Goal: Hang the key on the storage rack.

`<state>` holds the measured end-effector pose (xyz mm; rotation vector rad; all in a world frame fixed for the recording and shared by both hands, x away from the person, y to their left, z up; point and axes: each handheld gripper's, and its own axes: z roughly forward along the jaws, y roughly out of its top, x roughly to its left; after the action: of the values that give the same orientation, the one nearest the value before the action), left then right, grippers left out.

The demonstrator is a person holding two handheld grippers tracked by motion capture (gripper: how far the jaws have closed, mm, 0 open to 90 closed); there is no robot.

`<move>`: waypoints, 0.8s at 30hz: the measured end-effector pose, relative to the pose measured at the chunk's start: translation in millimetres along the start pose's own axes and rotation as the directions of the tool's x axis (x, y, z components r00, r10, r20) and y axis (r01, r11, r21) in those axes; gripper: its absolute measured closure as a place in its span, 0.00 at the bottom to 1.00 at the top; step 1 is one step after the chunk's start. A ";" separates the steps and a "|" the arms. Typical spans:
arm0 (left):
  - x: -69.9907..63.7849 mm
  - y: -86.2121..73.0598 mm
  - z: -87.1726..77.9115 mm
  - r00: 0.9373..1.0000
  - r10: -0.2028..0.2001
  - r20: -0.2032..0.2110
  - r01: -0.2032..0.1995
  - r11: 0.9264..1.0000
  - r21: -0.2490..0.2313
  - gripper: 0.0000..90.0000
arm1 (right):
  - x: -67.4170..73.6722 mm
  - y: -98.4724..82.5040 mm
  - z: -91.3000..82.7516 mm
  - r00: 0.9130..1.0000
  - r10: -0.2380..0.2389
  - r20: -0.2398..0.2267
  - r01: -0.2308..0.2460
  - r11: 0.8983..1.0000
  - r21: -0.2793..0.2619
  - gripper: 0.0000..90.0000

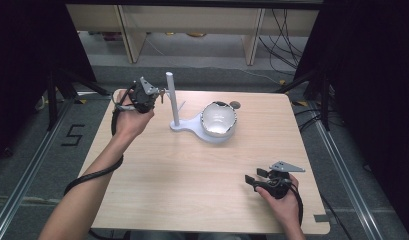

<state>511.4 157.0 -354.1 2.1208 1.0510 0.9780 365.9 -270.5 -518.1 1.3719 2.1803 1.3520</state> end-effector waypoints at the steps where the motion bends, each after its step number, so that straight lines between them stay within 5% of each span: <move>1: -0.9 1.3 0.5 1.000 0.006 0.001 -0.006 1.000 0.007 0.90 | -0.4 -0.1 -0.5 1.000 -0.006 -0.002 0.006 1.000 -0.009 0.41; 24: -5.5 -3.5 8.7 0.999 -0.002 0.038 0.001 1.000 0.021 0.85 | -0.3 0.0 -1.5 1.000 -0.002 0.006 0.002 1.000 0.004 0.41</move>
<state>514.6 152.8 -363.6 2.1468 1.0488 0.9261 365.1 -271.6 -517.4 1.3732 2.1809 1.3416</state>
